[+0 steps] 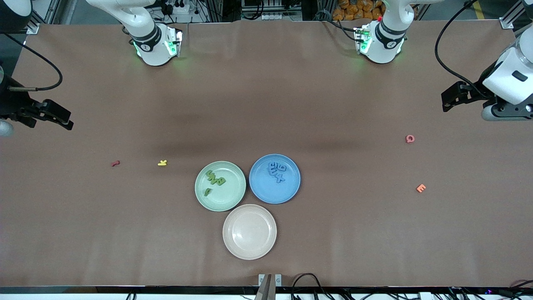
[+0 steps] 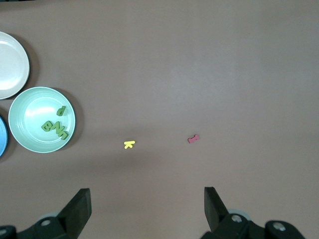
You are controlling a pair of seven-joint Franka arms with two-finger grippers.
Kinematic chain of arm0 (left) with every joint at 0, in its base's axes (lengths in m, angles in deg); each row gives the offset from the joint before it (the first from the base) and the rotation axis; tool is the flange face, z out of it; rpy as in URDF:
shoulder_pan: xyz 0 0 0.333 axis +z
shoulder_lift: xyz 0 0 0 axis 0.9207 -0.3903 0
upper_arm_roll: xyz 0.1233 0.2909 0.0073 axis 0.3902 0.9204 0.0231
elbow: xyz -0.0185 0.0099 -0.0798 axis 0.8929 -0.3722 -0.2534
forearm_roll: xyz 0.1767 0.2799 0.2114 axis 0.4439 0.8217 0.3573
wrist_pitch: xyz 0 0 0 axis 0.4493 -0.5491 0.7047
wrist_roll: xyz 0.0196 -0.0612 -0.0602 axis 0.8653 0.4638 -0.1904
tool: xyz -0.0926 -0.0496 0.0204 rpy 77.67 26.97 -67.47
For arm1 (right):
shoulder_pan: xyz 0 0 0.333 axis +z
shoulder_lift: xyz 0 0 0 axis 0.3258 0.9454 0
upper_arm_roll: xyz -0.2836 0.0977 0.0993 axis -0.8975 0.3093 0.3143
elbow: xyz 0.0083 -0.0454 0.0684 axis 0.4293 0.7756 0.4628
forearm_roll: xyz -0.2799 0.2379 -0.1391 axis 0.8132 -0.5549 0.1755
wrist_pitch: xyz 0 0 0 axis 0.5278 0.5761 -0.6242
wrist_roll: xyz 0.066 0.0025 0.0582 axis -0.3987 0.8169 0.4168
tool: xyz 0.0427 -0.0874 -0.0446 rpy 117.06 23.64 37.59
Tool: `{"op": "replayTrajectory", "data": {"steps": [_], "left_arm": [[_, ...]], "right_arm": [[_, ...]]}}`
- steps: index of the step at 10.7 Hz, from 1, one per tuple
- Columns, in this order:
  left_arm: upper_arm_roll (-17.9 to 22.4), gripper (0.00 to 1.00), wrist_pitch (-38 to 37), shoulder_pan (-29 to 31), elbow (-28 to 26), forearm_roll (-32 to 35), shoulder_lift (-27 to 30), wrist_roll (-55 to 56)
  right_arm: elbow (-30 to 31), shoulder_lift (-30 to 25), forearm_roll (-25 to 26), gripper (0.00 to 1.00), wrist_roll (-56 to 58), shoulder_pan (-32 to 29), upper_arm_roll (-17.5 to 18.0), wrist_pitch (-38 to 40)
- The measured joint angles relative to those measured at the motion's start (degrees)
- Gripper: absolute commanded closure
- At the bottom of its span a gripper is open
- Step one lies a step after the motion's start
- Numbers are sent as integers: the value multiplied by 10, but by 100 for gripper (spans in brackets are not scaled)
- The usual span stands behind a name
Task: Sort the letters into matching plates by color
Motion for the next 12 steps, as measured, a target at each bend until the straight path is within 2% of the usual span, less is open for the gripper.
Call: {"op": "replayTrajectory", "data": {"steps": [12], "left_arm": [[4, 0, 27, 0, 0, -18, -2, 1]], "right_arm": [[0, 0, 0, 0, 0, 0, 0, 0]]}}
